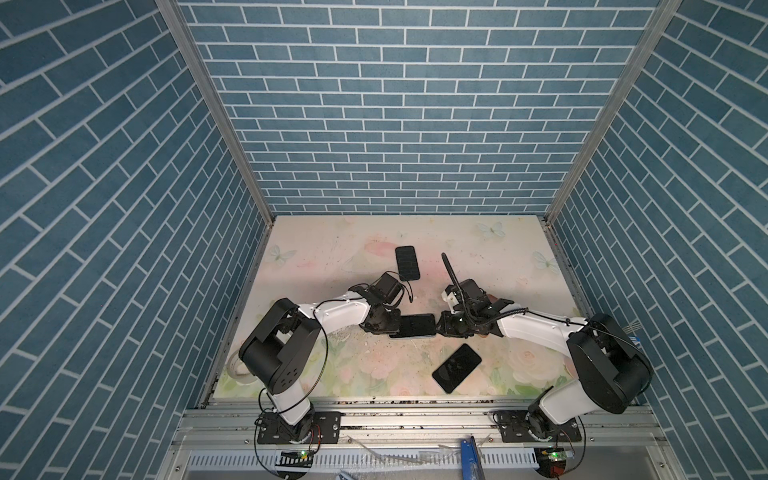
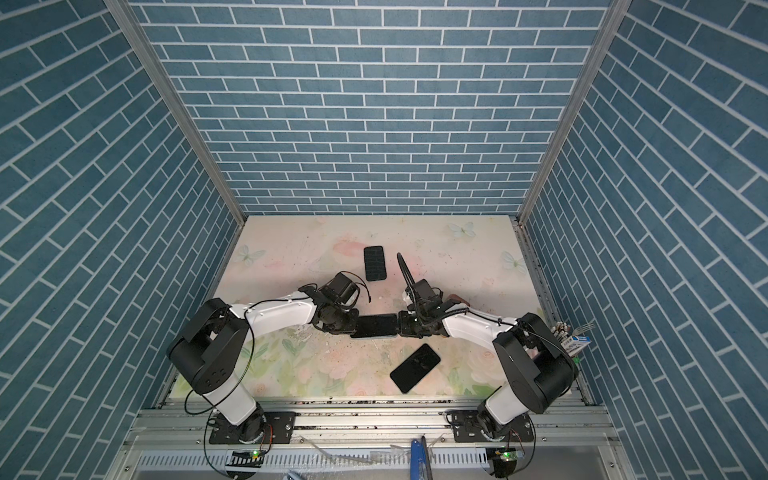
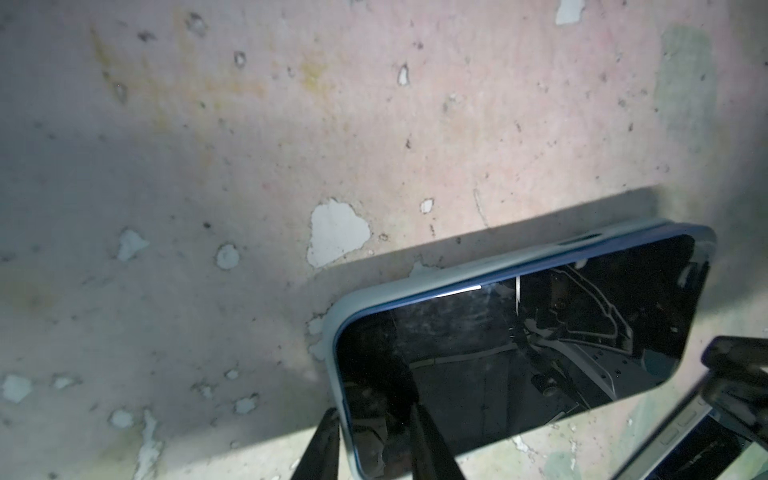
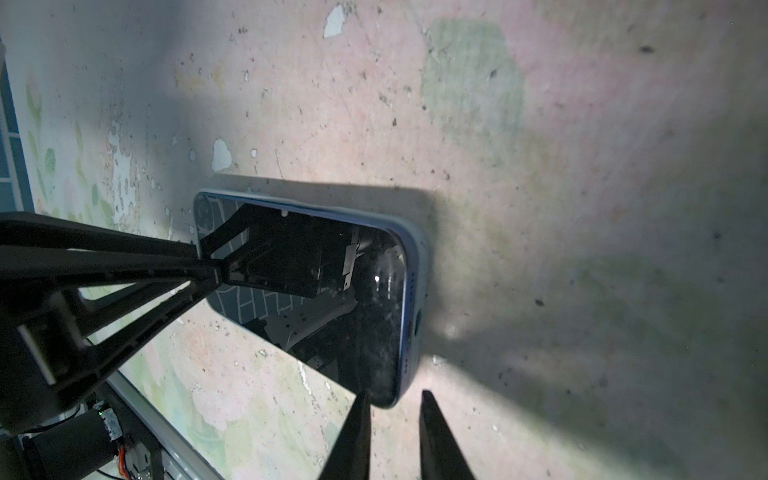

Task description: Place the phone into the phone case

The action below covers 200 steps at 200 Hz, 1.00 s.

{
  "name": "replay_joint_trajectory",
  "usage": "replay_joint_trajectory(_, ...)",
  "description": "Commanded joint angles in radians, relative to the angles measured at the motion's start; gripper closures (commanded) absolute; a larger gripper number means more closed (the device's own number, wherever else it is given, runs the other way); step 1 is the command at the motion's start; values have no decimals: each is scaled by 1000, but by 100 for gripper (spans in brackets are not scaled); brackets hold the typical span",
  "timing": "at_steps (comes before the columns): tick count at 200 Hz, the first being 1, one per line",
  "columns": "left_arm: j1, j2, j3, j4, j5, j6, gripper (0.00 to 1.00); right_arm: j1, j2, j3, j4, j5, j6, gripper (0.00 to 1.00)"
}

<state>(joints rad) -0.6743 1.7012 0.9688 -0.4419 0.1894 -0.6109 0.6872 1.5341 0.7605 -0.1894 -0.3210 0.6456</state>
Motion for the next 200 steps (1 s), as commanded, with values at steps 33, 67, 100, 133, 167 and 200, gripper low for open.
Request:
replay_joint_trajectory(33,1,14,-42,51,42,-25,69,8,56,14,19,-24,-17,81)
replay_joint_trajectory(67,1,9,-59,102,79,-42,68,17,62,19,31,-30,-13,84)
replay_joint_trajectory(100,1,16,-62,123,102,-48,68,26,71,23,30,-33,-11,85)
replay_joint_trajectory(133,1,34,-74,170,140,-65,67,40,86,23,31,-31,-11,88)
replay_joint_trajectory(167,-1,48,-92,220,168,-89,67,54,110,14,49,-26,-6,90)
replay_joint_trajectory(200,-1,54,-99,231,178,-95,67,78,145,8,66,-23,6,90)
